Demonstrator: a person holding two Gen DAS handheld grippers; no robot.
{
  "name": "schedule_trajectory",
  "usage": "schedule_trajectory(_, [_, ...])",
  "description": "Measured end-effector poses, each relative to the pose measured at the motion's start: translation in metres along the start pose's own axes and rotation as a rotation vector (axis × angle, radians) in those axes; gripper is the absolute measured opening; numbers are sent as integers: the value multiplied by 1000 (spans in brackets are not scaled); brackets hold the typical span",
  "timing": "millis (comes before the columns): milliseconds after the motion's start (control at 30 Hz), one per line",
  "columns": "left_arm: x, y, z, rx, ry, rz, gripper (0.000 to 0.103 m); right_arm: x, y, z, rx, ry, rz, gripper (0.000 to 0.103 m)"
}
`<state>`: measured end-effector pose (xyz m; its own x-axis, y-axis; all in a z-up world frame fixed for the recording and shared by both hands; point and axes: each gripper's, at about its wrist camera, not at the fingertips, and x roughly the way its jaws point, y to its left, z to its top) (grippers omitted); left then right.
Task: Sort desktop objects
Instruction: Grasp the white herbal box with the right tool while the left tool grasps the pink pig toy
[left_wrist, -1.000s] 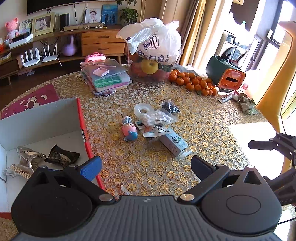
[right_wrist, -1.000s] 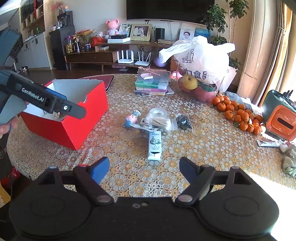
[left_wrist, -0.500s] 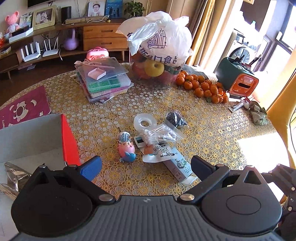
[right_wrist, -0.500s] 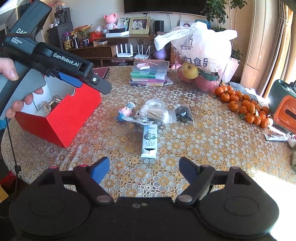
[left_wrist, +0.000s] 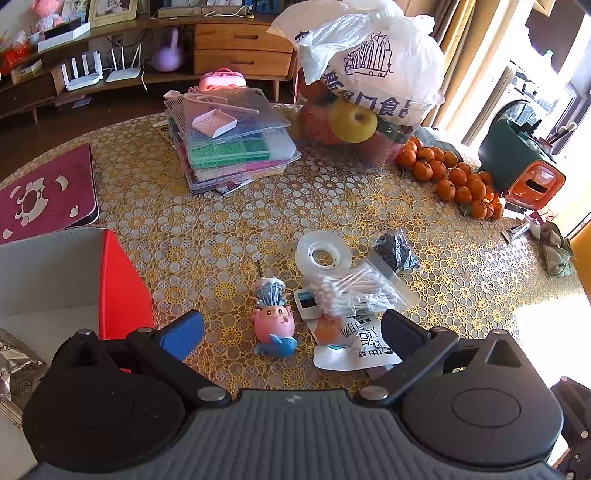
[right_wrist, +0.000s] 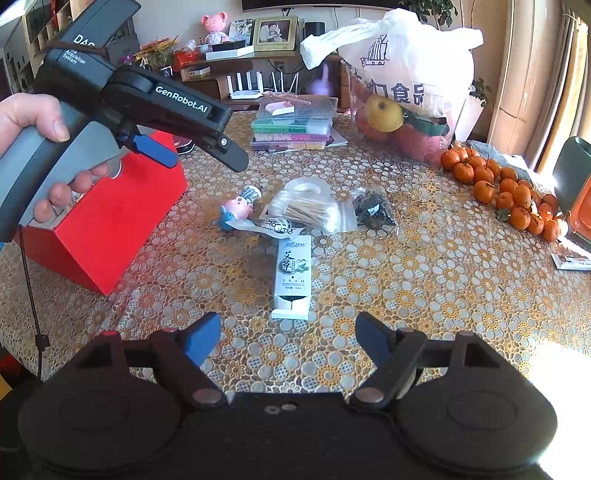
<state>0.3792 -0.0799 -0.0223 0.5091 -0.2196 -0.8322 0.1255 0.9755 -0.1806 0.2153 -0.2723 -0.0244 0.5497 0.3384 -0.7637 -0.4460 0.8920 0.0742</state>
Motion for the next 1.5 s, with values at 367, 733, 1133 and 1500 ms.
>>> schedule_trajectory(367, [39,3,3,-4,48,48,102,31,-4,6,8,31,20,73])
schedule_trajectory(733, [60,4,2,-15,74,57,89,55,-9,12,17,55,22,59])
schedule_trajectory(1133, [74,12,-2,-32,100,62,71,75,-7,16,17,73,16,56])
schedule_trajectory(1500, [77,8,-7,15,86,88,61,82,1,21,-26,53,-28,45])
